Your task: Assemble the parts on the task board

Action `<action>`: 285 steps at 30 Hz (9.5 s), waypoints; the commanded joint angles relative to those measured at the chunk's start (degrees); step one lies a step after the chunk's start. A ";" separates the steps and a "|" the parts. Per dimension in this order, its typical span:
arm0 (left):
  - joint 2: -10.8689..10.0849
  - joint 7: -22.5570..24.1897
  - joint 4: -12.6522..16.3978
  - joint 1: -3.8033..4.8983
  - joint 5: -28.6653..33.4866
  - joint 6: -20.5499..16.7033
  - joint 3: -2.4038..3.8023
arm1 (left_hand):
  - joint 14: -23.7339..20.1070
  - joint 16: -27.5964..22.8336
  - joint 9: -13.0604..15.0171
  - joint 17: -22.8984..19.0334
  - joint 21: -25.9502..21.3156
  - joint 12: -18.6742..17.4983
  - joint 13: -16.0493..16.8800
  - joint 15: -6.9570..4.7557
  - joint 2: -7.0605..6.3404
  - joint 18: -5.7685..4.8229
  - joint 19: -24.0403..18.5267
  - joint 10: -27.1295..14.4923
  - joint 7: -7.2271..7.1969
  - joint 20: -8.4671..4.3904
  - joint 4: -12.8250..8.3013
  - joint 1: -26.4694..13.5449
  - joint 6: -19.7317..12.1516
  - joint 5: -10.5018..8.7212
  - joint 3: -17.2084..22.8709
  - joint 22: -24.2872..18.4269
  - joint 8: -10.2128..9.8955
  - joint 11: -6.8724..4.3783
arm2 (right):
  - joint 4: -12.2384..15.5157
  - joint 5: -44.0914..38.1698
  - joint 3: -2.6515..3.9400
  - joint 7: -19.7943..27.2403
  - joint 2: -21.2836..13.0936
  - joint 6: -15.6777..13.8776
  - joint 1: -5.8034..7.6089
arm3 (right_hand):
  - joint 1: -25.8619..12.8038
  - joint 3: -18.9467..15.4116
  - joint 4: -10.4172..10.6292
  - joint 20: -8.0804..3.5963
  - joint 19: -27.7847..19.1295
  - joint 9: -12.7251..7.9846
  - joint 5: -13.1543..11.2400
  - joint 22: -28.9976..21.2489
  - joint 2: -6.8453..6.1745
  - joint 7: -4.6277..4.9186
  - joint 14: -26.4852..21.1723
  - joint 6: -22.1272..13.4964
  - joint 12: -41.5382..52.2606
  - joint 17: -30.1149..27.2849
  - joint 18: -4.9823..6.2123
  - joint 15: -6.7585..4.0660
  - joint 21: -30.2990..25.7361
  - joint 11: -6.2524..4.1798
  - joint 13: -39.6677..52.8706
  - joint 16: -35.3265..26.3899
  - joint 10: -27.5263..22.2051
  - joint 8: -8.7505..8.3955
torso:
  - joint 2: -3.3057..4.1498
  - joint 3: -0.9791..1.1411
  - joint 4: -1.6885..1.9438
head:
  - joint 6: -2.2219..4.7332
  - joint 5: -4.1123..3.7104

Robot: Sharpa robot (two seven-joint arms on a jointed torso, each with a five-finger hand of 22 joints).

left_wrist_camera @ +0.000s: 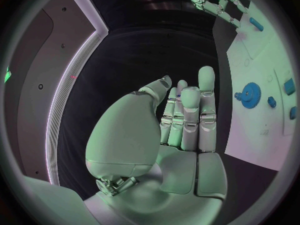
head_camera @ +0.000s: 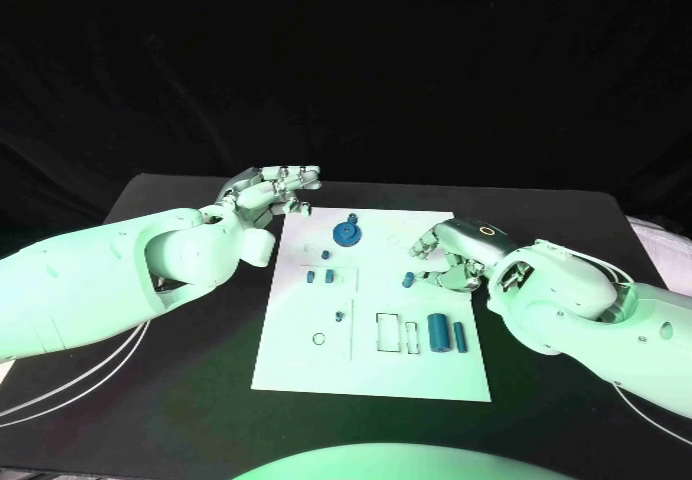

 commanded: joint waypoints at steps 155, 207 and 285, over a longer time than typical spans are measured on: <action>2.20 -0.78 -1.49 -0.27 -0.63 2.47 0.00 | -0.77 0.00 -0.01 -0.44 -0.52 0.68 0.19 -0.02 0.66 0.97 -0.37 -0.71 0.08 0.07 -0.07 0.08 -0.35 0.20 -0.27 -0.14 0.55 0.09 | 5.28 6.55 -1.79 3.91 9.73 -9.78 -7.41 | 1.27 -6.29 0.85 0.22 0.46 0.06 1.60 -0.28 3.48 1.37 -0.55 -3.23 3.66 -1.33 0.70 0.19 -0.11 0.31 0.33 1.92 -1.00 0.09 | -0.76 -0.36 -0.74 | -2.08 3.12; 1.64 -1.19 -1.46 -1.02 -0.63 3.13 -0.56 | -0.94 0.00 0.01 -0.67 -0.63 1.12 0.31 -0.01 0.72 0.98 -0.42 -0.93 0.08 0.11 -0.13 0.07 -0.40 0.18 -0.39 -0.18 0.79 0.10 | 9.54 8.81 0.45 -17.38 -6.21 -0.06 -9.98 | -7.61 -24.98 12.89 -3.41 8.86 3.56 12.21 15.56 5.87 -2.51 2.78 1.61 48.70 20.48 -2.65 -3.82 10.97 -4.83 49.08 19.29 15.53 8.33 | -1.44 -0.02 -2.70 | -1.50 -1.39; 1.65 -1.86 -1.13 -1.04 -1.29 4.90 -0.55 | -1.18 -0.09 0.02 -1.02 -0.75 1.46 0.38 0.02 0.62 0.99 -0.49 -1.34 0.06 0.14 -0.19 0.00 -0.53 0.17 -0.59 -0.22 0.99 0.13 | 8.07 16.07 0.67 -17.59 2.56 -2.99 -11.02 | -17.80 -34.42 13.11 -4.09 8.92 10.16 -2.99 16.17 10.60 -3.79 2.76 3.43 45.05 22.12 -2.73 -4.58 11.18 -5.80 53.32 19.94 16.41 11.20 | -1.26 -0.04 -2.60 | -2.25 -0.24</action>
